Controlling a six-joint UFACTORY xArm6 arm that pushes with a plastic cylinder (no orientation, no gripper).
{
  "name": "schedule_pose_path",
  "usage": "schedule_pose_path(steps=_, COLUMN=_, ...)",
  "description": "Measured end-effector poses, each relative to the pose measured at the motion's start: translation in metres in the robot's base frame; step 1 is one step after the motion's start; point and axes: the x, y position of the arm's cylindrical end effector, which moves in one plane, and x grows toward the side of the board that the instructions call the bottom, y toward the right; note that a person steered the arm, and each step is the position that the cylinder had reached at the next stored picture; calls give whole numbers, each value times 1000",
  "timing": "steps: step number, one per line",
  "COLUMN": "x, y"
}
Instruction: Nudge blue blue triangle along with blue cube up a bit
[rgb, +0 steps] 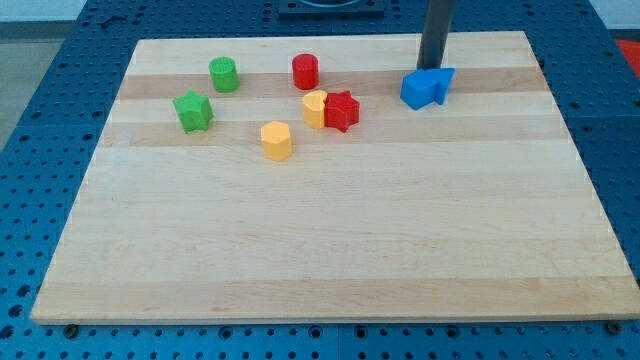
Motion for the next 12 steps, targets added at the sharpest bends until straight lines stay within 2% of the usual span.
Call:
schedule_pose_path(steps=4, x=-1, y=63)
schedule_pose_path(steps=7, x=49, y=140)
schedule_pose_path(steps=10, x=37, y=127)
schedule_pose_path(steps=12, x=37, y=80)
